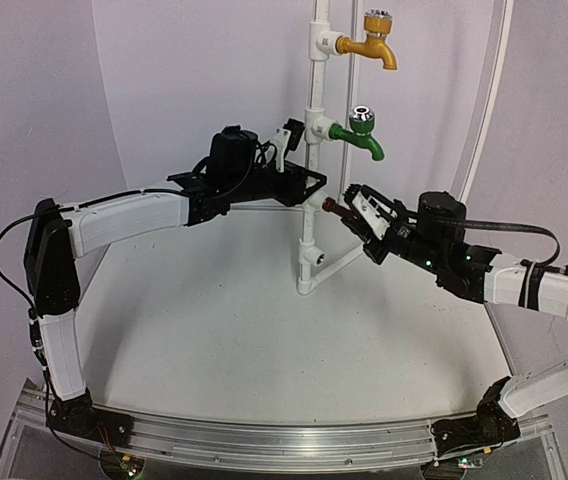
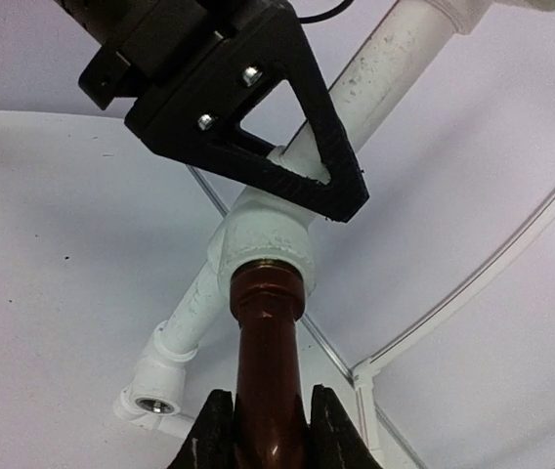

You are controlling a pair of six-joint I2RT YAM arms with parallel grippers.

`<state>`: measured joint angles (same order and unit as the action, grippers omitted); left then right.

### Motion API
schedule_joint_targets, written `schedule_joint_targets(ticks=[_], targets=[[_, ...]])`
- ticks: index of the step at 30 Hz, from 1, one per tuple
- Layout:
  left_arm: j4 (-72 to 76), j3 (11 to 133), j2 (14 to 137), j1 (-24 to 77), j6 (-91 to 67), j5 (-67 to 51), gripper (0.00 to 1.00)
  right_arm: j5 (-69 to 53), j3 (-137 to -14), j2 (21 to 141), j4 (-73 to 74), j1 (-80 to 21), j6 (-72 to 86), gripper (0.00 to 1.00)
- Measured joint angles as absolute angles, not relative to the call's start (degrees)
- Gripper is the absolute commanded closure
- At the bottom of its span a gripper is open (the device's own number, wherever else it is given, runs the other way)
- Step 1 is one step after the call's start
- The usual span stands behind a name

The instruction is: Install the water faucets

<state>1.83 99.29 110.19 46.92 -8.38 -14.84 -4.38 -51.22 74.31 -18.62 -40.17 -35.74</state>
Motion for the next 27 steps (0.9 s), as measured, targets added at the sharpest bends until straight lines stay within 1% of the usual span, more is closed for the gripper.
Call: schedule_joint_targets(ticks=[4, 6, 11, 12, 15, 17, 19, 21, 23, 25, 27], targets=[[1.74, 99.32, 110.19, 47.10, -8.22, -15.09, 1.00, -6.73, -50.59, 73.38, -18.30, -39.91, -19.88, 0.95], [1.54, 99.36, 110.19, 47.23, -8.09, -15.34, 1.00, -8.81, -49.68, 72.89, -19.54, -39.32, -7.64, 1.00], [1.37, 99.44, 110.19, 47.23, -8.00, -15.52, 1.00, -12.18, -46.68, 73.28, -26.19, -38.25, 33.58, 0.99], [1.38, 99.45, 110.19, 47.18, -8.04, -15.47, 1.00, -13.11, -46.30, 73.82, -27.89, -37.93, 42.33, 0.94], [1.09, 99.71, 110.21, 46.60, -8.25, -15.33, 1.00, -16.67, -44.50, 76.88, -36.60, -36.63, 64.89, 0.61], [0.97, 99.74, 110.21, 46.19, -8.61, -15.36, 1.00, -19.27, -43.64, 79.26, -42.62, -35.47, 75.89, 0.46], [0.95, 99.74, 110.21, 46.16, -8.63, -15.42, 1.00, -22.41, -43.53, 80.33, -46.28, -34.03, 80.53, 0.34], [0.91, 99.74, 110.21, 46.39, -8.50, -15.42, 1.00, -25.50, -43.43, 79.87, -48.05, -32.21, 80.95, 0.20], [0.89, 99.74, 110.21, 46.59, -8.41, -15.22, 1.00, -27.46, -43.38, 77.82, -45.43, -30.61, 75.70, 0.13], [0.91, 99.74, 110.21, 46.60, -8.38, -15.17, 1.00, -27.79, -43.73, 74.64, -38.70, -29.86, 66.39, 0.07], [0.89, 99.74, 110.21, 46.57, -8.40, -15.18, 1.00, -25.55, -45.66, 70.77, -28.03, -30.87, 50.85, 0.03]])
